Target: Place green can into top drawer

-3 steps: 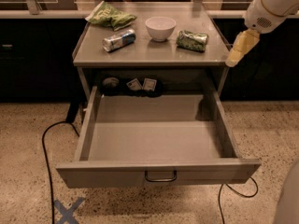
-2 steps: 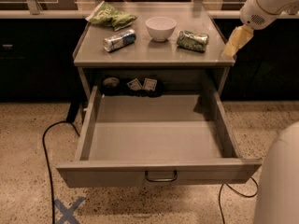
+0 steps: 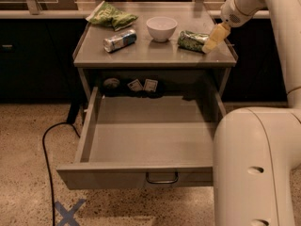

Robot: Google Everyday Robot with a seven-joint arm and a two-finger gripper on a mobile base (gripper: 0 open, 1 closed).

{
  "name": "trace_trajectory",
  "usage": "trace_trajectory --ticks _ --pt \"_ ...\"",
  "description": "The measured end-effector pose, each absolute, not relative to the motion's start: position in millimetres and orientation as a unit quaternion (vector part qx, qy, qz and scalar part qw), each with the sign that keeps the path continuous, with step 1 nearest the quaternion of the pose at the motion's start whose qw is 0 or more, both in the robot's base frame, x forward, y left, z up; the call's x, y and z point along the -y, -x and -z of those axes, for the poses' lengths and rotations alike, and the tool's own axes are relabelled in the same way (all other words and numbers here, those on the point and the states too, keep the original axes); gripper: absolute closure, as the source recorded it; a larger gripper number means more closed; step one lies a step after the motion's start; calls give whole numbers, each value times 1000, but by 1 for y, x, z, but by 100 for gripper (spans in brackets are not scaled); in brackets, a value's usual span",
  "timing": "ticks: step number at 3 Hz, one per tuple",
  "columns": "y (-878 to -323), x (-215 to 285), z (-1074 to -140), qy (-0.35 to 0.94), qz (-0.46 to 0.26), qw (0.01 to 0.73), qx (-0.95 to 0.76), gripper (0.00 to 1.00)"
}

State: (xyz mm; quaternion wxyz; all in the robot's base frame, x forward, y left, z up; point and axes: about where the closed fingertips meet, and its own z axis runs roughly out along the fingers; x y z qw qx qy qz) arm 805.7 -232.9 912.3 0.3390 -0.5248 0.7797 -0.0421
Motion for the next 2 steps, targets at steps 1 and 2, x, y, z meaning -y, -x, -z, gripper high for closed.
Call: trace_trajectory --ticks 1,2 --pt "-806 233 -912 525 42 339 -780 0" --pt "-816 226 -897 521 32 344 -781 0"
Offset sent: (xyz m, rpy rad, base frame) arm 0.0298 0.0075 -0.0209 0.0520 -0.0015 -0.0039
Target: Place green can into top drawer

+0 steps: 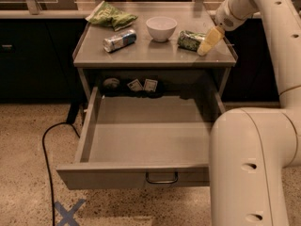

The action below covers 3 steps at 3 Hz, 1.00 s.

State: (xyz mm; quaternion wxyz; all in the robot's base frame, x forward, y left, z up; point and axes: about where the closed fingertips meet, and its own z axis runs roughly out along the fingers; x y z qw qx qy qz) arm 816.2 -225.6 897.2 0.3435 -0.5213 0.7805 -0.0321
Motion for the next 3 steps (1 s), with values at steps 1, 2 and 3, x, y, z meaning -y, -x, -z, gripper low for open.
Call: trace_trajectory --ticks 1,2,3 --pt "-832 209 -865 510 5 345 -788 0" --pt "-843 202 -832 491 -24 343 -800 0" --pt "-848 188 -830 496 -30 348 -795 0"
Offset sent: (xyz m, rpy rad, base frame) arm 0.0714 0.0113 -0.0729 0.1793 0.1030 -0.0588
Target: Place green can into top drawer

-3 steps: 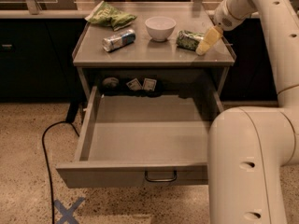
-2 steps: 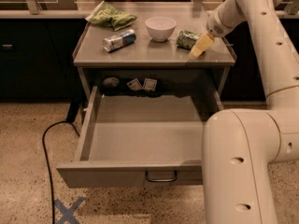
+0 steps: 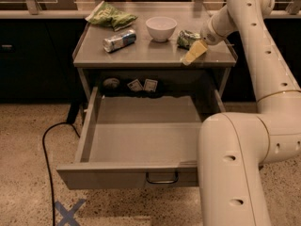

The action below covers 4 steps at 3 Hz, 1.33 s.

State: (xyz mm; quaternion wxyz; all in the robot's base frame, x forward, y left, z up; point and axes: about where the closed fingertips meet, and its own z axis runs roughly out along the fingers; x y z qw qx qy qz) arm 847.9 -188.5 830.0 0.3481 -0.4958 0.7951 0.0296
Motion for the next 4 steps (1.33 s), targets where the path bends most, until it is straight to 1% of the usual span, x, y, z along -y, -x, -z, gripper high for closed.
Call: trace_trajectory --ticks 1,2,4 --pt "-848 188 -830 496 -30 348 -795 0" --pt "-848 188 -830 496 -30 348 -795 19" --pt "-848 188 -830 496 -30 348 -795 65"
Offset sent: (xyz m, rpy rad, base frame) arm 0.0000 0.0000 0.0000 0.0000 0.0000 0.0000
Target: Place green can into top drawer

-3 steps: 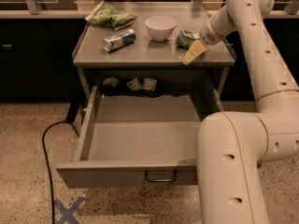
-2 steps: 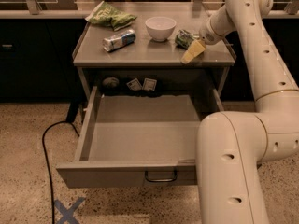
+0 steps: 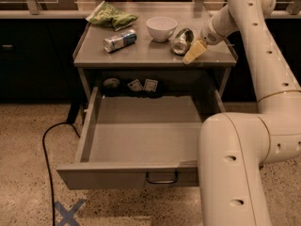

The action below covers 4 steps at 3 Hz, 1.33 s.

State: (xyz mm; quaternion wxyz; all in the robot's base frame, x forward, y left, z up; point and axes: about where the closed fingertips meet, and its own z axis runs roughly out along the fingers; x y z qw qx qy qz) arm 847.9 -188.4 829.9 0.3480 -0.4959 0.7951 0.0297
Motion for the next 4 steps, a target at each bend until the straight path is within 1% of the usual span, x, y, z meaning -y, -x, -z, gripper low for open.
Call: trace_trajectory --ticks 1,3,4 --pt "-848 188 -830 496 -30 348 -795 63" --pt "-848 188 -830 496 -30 348 -795 16" --pt "-848 188 -830 496 -30 348 -795 0"
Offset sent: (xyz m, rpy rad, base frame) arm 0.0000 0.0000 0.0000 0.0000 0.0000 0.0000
